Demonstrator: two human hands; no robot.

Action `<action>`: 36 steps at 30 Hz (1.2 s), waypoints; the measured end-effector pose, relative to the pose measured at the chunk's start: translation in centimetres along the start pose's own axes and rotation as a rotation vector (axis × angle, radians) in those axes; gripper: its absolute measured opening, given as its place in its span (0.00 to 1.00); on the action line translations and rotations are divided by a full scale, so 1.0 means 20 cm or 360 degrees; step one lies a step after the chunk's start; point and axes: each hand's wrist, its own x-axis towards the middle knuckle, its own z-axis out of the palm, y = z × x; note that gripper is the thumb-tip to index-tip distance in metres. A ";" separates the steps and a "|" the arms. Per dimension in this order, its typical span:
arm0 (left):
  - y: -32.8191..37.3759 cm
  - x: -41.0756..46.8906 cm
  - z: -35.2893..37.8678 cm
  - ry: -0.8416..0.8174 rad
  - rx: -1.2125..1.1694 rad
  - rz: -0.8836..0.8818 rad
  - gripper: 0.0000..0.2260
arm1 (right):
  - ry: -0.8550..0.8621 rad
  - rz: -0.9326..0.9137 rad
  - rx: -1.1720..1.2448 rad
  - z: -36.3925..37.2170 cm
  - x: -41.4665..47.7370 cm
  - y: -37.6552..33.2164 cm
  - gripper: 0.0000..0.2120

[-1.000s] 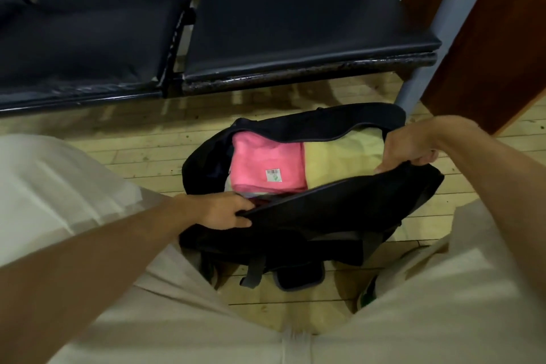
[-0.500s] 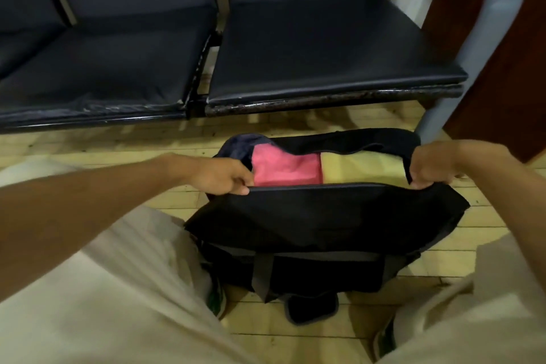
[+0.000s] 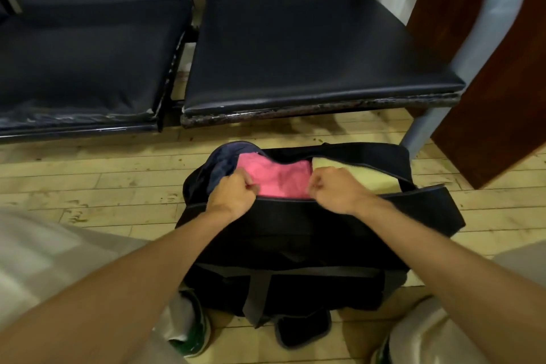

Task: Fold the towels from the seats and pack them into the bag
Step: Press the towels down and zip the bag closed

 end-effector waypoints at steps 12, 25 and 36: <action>-0.20 0.09 0.12 -0.0562 -0.0129 -0.0387 0.47 | -0.0085 0.0256 -0.0233 0.20 0.17 -0.17 0.25; -0.37 0.15 0.02 -0.0831 -0.0842 -0.0505 0.39 | -0.0624 0.0615 0.1222 0.46 0.23 -0.05 0.32; -0.31 0.12 0.11 -0.0706 -0.0963 -0.0382 0.28 | -0.0537 0.0750 0.1075 0.51 0.29 -0.01 0.25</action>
